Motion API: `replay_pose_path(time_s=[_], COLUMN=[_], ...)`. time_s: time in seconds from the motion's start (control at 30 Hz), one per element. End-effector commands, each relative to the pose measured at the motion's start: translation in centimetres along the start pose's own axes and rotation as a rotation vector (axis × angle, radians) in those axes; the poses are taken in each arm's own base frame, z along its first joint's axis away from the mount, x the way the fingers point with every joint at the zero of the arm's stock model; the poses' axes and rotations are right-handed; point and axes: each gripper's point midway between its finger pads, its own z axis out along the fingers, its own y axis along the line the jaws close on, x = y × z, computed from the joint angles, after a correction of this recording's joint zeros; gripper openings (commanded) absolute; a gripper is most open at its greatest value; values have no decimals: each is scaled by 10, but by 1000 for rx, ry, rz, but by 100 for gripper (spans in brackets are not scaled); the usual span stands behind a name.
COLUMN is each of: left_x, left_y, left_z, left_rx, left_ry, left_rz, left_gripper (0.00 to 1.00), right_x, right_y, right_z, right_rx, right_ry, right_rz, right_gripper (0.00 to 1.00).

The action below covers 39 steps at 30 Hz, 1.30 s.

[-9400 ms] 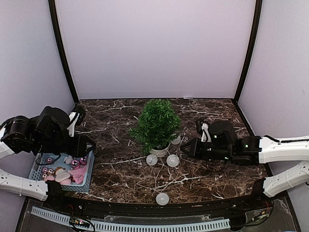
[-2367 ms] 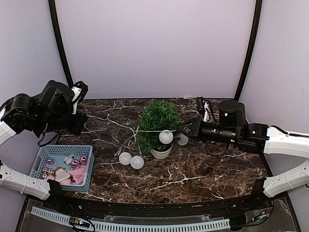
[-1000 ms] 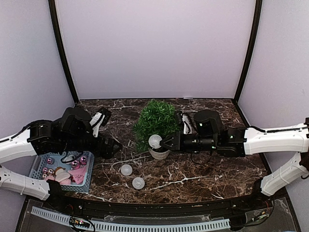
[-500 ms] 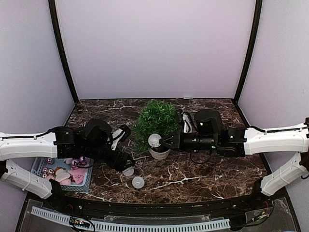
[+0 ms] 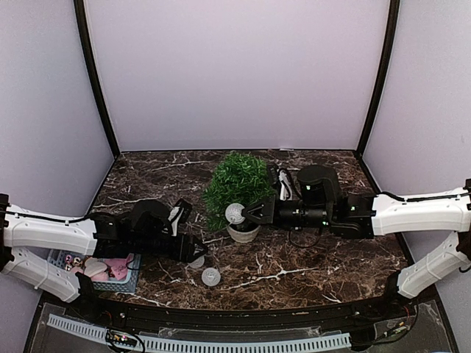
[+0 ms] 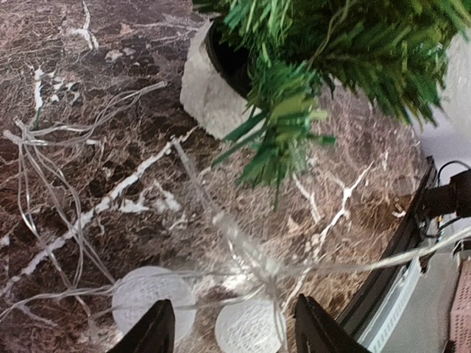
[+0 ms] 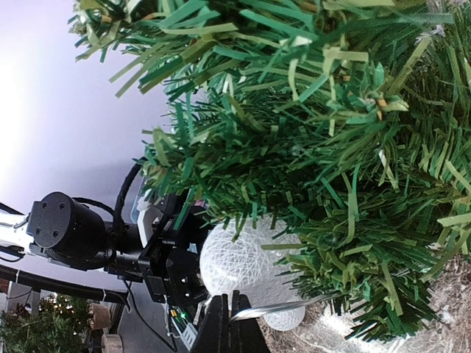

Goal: Decorate the small christmas tree
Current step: Wrap the side of the string light in the gap of the branches.

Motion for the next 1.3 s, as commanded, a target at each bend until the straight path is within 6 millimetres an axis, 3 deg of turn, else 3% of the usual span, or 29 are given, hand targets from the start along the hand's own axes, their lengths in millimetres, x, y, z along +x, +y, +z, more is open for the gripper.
replay_pose_path(time_s=[0.0, 0.17, 0.23, 0.37, 0.43, 0.5, 0.77, 1.1, 1.27], left_x=[-22, -28, -27, -29, -35, -41, -52, -53, -60], left_y=[-11, -17, -17, -13, -12, -8, 16, 20, 14], left_z=[4, 7, 9, 11, 5, -5, -53, -72, -74], left_rx=[68, 111, 118, 109, 104, 91, 18, -57, -68], left_ry=[-115, -154, -155, -176, -220, -267, -418, -397, -392], left_rz=[-80, -99, -106, -119, -125, -135, -139, -60, 2], left_gripper=[54, 53, 46, 23, 4, 0, 0, 0, 0], right_x=[-6, -5, -4, -2, -1, 1, 9, 27, 17], right_y=[13, 11, 11, 10, 9, 9, 9, -3, 1], right_z=[0, 0, 1, 3, 3, 2, 3, 4, -7], right_rx=[-45, -45, -46, -44, -45, -48, -53, -13, -5], right_ry=[-28, -27, -23, -13, -9, -5, 40, 120, 82], right_rz=[-1, 5, 5, 3, 5, 6, -30, -57, -83], right_gripper=[0, 0, 0, 0, 0, 0, 0, 0, 23])
